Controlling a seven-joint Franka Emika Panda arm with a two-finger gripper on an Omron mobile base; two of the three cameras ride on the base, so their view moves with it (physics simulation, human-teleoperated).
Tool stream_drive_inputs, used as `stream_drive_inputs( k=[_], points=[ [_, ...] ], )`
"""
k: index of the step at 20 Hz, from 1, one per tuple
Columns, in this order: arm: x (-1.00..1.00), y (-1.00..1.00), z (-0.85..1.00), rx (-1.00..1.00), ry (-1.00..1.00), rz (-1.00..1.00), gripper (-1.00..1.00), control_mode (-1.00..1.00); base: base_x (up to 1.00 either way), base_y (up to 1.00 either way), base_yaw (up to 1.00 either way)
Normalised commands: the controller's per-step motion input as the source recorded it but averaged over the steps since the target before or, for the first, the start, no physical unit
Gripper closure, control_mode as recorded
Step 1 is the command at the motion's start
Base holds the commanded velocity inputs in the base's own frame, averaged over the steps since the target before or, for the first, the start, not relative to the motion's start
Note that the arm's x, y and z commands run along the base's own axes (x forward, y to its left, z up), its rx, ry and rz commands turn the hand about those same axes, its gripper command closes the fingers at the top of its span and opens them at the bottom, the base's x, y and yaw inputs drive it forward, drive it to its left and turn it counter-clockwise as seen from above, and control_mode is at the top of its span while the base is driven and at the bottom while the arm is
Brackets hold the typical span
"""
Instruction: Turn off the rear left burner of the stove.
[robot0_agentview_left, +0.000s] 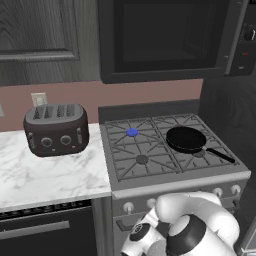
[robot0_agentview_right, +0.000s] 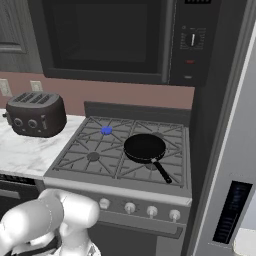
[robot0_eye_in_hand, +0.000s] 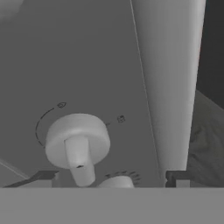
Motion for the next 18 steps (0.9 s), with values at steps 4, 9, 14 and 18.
stream_drive_inputs(
  k=[4, 9, 14, 18],
  points=[
    [0.24, -0.60, 0.23, 0.09, 0.00, 0.04, -1.00, -1.00, 0.00, 0.00, 0.00],
    [0.20, -0.44, 0.43, 0.10, 0.03, 0.03, -1.00, -1.00, 0.00, 0.00, 0.00],
    [0.12, -0.16, 0.61, 0.08, 0.11, 0.06, -1.00, -1.00, 0.00, 0.00, 0.00],
    [0.04, -0.02, 0.62, 0.00, 0.14, 0.08, -1.00, -1.00, 0.00, 0.00, 0.00]
  ],
)
